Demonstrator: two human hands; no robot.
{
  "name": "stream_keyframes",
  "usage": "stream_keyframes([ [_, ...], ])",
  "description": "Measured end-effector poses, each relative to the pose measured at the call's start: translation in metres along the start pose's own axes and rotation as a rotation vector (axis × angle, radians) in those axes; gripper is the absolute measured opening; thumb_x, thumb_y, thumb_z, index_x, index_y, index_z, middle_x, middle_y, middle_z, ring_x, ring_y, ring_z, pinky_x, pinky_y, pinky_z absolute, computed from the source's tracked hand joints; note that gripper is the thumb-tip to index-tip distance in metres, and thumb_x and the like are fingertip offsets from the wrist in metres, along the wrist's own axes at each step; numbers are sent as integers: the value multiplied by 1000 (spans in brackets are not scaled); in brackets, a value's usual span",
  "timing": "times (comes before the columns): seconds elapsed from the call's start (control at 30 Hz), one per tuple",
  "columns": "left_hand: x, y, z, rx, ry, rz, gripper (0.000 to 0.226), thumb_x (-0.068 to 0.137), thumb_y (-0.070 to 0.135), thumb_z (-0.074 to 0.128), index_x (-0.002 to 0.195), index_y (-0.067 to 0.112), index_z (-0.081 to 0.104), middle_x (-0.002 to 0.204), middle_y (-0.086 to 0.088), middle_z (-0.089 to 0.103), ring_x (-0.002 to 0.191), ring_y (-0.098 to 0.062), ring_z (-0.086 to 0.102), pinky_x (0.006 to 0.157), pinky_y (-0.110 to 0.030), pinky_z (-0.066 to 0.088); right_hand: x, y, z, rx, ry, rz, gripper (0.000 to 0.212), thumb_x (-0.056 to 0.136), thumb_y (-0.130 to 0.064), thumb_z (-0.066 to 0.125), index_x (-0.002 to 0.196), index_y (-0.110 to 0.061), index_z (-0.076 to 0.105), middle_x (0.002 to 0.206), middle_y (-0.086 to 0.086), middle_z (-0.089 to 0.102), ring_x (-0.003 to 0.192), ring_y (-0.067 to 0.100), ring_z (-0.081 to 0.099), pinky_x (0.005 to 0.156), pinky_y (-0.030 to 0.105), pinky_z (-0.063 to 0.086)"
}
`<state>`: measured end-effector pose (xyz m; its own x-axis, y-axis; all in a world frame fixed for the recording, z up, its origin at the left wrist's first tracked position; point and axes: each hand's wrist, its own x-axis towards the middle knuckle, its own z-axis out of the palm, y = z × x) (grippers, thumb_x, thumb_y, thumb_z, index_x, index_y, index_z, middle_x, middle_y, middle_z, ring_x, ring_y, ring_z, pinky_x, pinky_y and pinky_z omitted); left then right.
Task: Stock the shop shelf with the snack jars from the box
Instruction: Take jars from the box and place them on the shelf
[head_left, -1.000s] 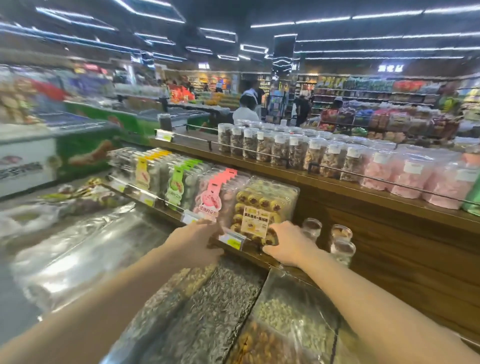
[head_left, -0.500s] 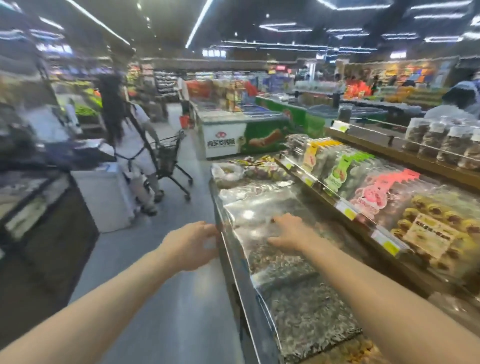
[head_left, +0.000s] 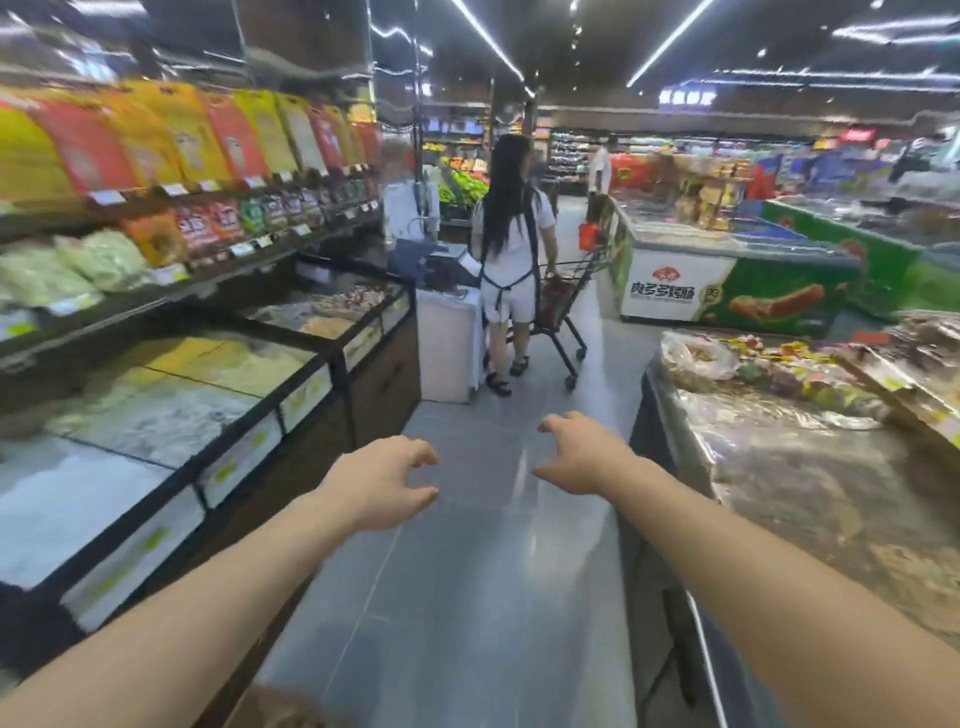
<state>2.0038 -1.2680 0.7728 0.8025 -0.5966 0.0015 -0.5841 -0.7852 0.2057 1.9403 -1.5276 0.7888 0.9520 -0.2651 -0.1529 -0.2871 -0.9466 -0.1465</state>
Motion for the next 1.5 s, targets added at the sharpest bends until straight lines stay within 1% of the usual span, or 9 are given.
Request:
stream_keyframes([
  [0.37, -110, -251, 17, -95, -71, -288, 50, 91, 56, 59, 135, 33, 56, 131, 8, 59, 120, -14, 56, 98, -39, 51, 67, -274, 106, -71, -170, -292, 67, 93, -46, 63, 151, -22, 38, 146, 11, 41, 135, 34, 41, 104, 49, 45],
  [0.5, -150, -315, 43, -132, -91, -423, 47, 92, 52, 60, 134, 31, 57, 131, 7, 60, 121, -16, 57, 97, -37, 50, 85, -354, 160, -103, -258, -430, 66, 93, -41, 61, 152, -23, 38, 147, 11, 40, 135, 32, 41, 103, 46, 46],
  [0.73, -191, -391, 106, -251, -134, -702, 46, 94, 49, 60, 137, 33, 55, 134, 7, 59, 121, -16, 58, 97, -42, 53, 123, -454, 270, -198, -429, -644, 65, 95, -42, 60, 152, -23, 35, 146, 10, 41, 131, 33, 43, 96, 44, 47],
  [0.97, -190, -442, 211, -357, -192, -968, 46, 93, 50, 60, 135, 33, 55, 132, 5, 57, 125, -20, 54, 98, -41, 50, 178, -503, 391, -271, -618, -774, 61, 92, -48, 62, 144, -25, 42, 134, 11, 47, 126, 36, 47, 99, 49, 49],
  [1.07, -185, -458, 273, -393, -249, -1053, 43, 92, 49, 60, 132, 33, 56, 130, 4, 57, 125, -22, 53, 97, -40, 49, 200, -509, 452, -288, -670, -813, 54, 87, -43, 65, 135, -25, 48, 126, 11, 51, 121, 36, 50, 95, 45, 51],
  [1.2, -181, -478, 367, -445, -290, -1171, 37, 91, 49, 60, 126, 38, 58, 130, 7, 56, 122, -22, 54, 94, -38, 50, 223, -504, 545, -349, -755, -824, 58, 91, -40, 63, 143, -23, 43, 143, 12, 43, 133, 34, 39, 102, 44, 46],
  [1.3, -185, -493, 445, -461, -311, -1216, 40, 92, 51, 57, 130, 37, 56, 131, 7, 56, 125, -20, 51, 94, -38, 51, 231, -490, 626, -325, -797, -798, 52, 88, -43, 63, 133, -23, 46, 136, 11, 46, 131, 34, 41, 98, 45, 47],
  [1.4, -193, -506, 533, -483, -363, -1276, 48, 92, 55, 57, 137, 38, 51, 140, 6, 53, 130, -23, 49, 98, -42, 50, 229, -472, 718, -326, -814, -753, 54, 91, -48, 54, 139, -25, 44, 142, 9, 43, 134, 34, 38, 100, 48, 46],
  [1.5, -208, -510, 623, -527, -395, -1321, 50, 92, 55, 59, 138, 36, 50, 141, 4, 54, 127, -25, 52, 94, -39, 51, 224, -452, 809, -378, -840, -758, 53, 94, -55, 44, 138, -24, 45, 140, 10, 42, 133, 34, 38, 96, 47, 45],
])
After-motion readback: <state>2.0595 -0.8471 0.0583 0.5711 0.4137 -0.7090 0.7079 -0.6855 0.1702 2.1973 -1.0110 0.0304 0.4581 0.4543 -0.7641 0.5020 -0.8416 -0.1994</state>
